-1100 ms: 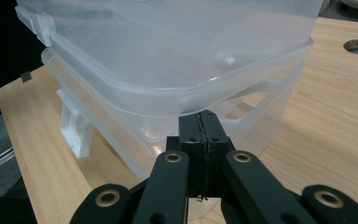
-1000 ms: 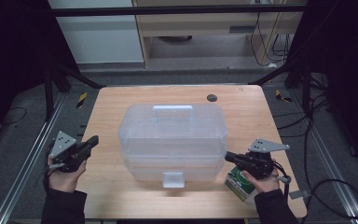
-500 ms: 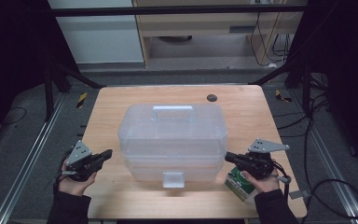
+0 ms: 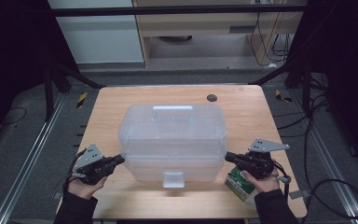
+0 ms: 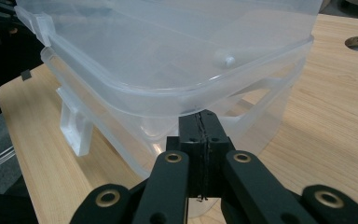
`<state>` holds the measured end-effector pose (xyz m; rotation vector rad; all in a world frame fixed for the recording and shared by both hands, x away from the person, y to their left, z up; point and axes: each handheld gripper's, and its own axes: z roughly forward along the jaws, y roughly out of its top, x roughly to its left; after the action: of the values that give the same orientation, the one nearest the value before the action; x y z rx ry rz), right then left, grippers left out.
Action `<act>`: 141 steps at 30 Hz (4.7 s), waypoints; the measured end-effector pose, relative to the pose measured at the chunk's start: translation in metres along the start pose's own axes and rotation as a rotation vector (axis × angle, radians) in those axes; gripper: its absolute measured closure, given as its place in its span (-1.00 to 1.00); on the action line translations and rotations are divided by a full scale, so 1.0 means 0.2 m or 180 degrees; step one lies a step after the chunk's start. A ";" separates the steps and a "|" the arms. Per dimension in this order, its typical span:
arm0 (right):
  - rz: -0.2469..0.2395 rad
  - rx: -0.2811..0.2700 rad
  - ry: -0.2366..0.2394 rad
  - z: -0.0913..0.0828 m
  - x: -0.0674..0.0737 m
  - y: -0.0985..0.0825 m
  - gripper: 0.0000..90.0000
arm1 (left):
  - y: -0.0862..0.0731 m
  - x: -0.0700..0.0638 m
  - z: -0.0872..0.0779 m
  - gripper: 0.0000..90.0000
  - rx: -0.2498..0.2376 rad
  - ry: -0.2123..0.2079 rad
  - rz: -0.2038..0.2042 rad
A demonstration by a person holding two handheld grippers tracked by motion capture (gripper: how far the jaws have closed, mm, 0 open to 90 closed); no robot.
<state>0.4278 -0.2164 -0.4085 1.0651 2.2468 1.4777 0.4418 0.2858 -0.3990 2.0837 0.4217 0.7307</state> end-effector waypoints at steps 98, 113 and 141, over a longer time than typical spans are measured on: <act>0.0182 0.0459 -0.0376 0.17 -0.06 0.05 0.64 | 0.17 0.14 0.05 0.40 -0.0228 0.0695 -0.0119; 0.0253 0.0475 -0.0407 0.18 -0.06 0.05 0.63 | 0.25 0.21 0.08 0.50 -0.0316 0.0855 -0.0167; 0.0369 0.0489 -0.0354 0.18 -0.07 0.05 0.63 | 0.41 0.44 0.19 0.64 -0.0295 0.1101 -0.0398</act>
<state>0.4622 -0.1990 -0.4179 1.3097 2.2846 1.2693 0.5359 0.2615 -0.3188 1.8283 0.6890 1.0190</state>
